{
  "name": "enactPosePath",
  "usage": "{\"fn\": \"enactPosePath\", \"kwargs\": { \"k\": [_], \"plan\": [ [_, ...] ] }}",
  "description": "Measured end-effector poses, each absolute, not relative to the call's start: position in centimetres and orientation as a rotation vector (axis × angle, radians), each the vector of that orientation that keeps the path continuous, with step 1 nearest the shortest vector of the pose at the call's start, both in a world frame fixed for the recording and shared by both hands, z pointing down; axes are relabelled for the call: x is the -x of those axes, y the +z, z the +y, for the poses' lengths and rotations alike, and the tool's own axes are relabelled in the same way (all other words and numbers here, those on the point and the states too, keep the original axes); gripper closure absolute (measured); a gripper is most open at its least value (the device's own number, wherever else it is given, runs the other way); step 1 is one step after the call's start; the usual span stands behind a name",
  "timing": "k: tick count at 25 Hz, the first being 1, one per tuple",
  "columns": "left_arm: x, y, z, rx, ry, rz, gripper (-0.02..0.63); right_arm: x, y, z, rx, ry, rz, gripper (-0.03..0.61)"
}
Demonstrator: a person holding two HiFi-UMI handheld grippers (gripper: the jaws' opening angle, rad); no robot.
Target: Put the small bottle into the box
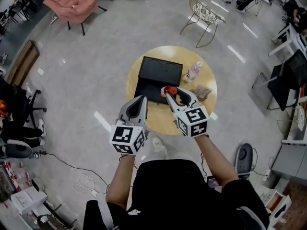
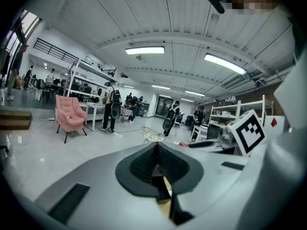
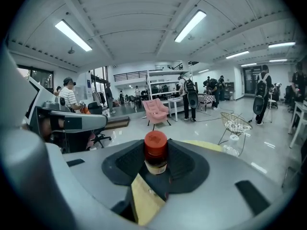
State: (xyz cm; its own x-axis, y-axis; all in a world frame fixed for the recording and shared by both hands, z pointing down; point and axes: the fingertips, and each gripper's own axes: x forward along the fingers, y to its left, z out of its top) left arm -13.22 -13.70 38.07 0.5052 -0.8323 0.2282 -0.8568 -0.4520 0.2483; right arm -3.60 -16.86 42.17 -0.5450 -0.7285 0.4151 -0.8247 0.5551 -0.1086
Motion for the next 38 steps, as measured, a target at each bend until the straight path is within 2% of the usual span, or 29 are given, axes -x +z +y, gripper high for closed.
{"fn": "enactPosePath", "kwargs": {
  "k": [15, 38],
  "plan": [
    [11.1, 41.5, -15.7, -2.399, 0.145, -1.309, 0.603, 1.8, 45.1, -18.2, -1.308, 0.473, -2.400, 0.445],
    [8.1, 50.5, -20.5, -2.250, 0.255, -1.258, 0.603, 0.7, 54.7, -22.7, -1.150, 0.586, -2.316, 0.445]
  ]
}}
